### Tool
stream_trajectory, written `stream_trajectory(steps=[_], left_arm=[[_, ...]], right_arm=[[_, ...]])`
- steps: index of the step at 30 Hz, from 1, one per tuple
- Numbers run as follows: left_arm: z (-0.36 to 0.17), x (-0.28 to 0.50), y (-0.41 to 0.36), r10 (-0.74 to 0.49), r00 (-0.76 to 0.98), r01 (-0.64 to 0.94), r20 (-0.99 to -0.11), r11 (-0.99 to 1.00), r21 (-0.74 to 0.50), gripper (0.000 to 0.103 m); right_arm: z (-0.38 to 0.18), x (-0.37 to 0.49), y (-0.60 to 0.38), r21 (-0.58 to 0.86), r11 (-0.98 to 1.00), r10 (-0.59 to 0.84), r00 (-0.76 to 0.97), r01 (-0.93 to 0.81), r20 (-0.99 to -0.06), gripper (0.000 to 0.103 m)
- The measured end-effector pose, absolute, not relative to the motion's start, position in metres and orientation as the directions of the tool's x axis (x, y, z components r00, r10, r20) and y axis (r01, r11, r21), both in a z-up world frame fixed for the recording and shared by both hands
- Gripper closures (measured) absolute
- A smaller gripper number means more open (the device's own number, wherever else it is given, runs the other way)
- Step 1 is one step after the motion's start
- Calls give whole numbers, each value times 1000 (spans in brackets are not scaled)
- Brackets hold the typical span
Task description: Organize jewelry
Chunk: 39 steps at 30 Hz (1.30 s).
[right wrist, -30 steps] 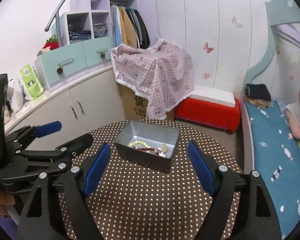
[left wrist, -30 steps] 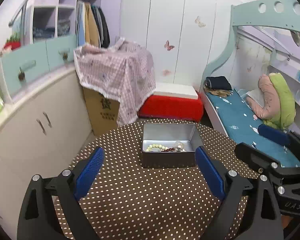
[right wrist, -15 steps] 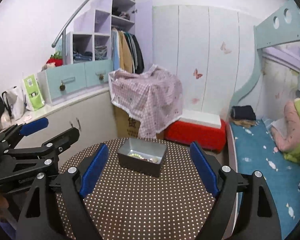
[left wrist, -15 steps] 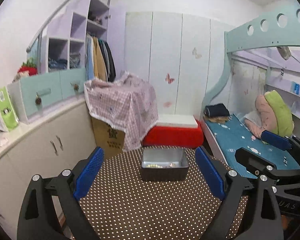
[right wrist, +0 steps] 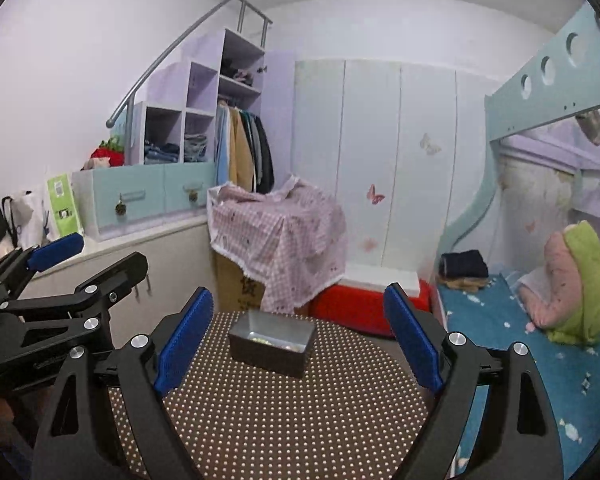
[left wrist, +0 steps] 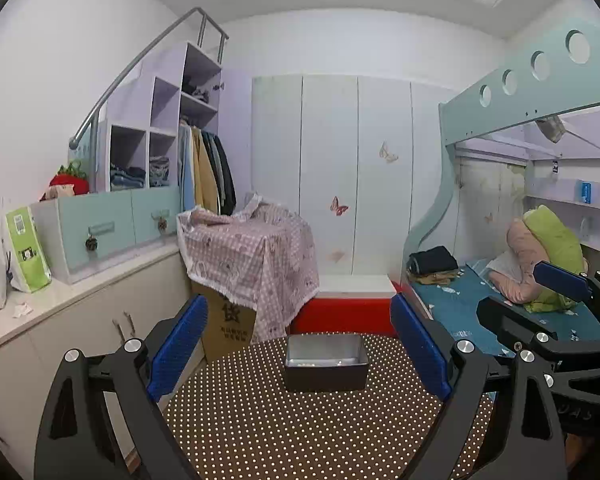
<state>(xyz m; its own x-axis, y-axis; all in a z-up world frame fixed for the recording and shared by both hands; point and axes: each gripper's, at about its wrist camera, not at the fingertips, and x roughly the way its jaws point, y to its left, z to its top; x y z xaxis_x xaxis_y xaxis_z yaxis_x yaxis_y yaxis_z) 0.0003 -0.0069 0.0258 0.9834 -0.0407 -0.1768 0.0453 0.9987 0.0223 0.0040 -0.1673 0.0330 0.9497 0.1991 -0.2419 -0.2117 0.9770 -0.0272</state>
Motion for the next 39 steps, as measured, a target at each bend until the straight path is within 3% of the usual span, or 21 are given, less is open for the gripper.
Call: stream_trajectory(steps=[39], left_arm=[[20,-4,-13,-50,985,55,-165,998,26,13]], right_arm=[[30,2,-169,-9,979,197,950,-205,-242,17]])
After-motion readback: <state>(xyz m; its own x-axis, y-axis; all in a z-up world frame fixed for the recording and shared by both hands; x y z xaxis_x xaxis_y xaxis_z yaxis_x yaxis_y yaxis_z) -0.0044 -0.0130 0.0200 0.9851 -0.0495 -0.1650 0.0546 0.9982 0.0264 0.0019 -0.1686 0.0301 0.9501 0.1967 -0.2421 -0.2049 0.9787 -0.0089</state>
